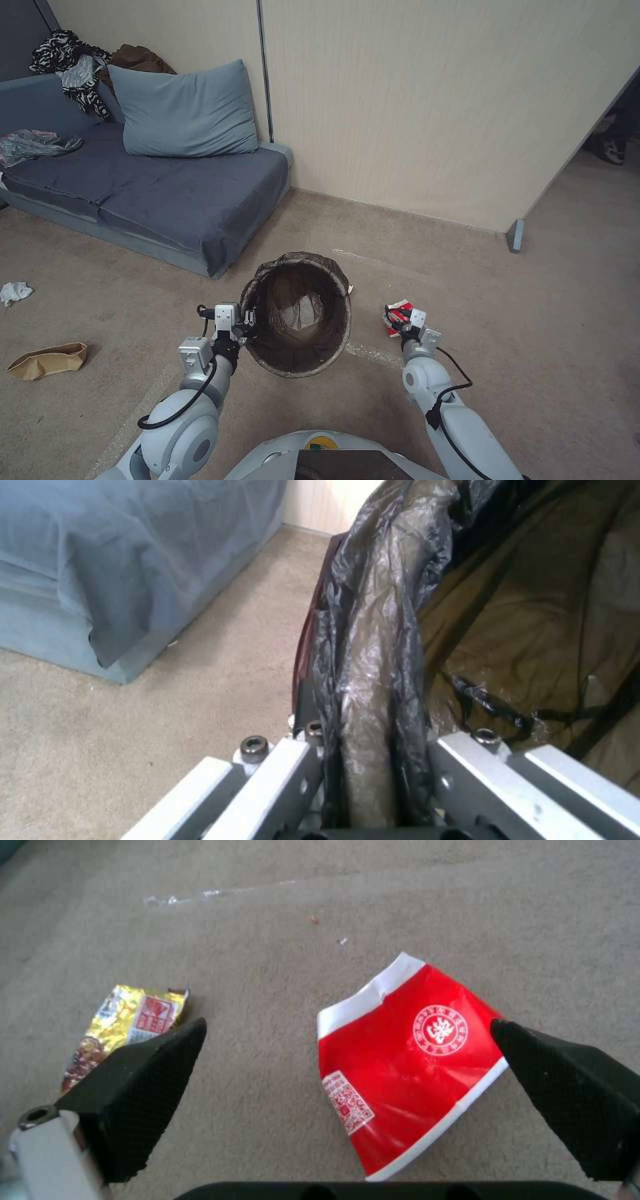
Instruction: Pick up the trash bin, then pick up the garbage from the floor and place it into the trash bin.
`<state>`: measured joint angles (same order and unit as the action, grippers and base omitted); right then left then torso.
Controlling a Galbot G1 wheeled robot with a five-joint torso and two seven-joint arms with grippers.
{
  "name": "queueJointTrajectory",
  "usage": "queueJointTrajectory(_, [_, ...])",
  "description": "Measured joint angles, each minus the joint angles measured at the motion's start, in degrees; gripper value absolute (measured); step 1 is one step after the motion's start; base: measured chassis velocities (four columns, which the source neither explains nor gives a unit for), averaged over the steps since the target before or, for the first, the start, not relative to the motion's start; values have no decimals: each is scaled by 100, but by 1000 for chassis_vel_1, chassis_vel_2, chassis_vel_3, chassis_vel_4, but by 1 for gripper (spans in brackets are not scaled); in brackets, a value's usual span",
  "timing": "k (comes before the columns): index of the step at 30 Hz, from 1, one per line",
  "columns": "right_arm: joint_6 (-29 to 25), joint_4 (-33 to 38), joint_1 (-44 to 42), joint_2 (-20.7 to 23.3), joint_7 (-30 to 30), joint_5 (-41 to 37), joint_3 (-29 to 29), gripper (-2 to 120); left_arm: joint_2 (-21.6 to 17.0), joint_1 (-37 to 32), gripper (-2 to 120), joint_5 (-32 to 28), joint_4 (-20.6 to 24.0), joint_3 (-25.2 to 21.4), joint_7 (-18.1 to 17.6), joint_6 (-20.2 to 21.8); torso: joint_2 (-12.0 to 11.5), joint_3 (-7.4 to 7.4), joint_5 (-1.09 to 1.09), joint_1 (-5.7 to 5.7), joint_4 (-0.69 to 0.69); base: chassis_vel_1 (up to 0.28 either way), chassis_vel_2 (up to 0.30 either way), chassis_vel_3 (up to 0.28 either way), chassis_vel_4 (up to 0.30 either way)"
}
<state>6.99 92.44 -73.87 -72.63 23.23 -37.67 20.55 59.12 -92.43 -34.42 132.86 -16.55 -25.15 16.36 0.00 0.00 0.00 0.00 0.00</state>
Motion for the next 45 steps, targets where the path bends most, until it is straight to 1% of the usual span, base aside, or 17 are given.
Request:
queueJointTrajectory(4, [-33,-232,81,-45,-53,139,-57,100,4,7,2,4,0,20,3,0,0,0,0,0,0,0,0,0,0])
queueJointTrajectory(6, [-54,-481,204,-113,-68,217,-117,100,-3,21,2,1,0,30,4,0,0,0,0,0,0,0,0,0,0])
queueJointTrajectory(10, [-54,-675,319,-168,-69,270,-165,100,-18,41,2,-13,0,31,4,0,0,0,0,0,0,0,0,0,0])
queueJointTrajectory(20, [-125,-1408,777,-301,-112,482,-262,100,-70,212,2,-151,-62,89,-5,6,0,0,0,0,0,0,0,0,0])
queueJointTrajectory(33, [-155,-1697,953,-348,-130,540,-277,100,-84,281,2,-197,-107,133,-16,11,0,0,0,0,0,0,0,0,0])
queueJointTrajectory(45, [-86,-2145,1176,-408,-141,589,-380,100,-84,281,2,-225,-103,142,-24,19,0,0,1,0,0,0,0,0,0])
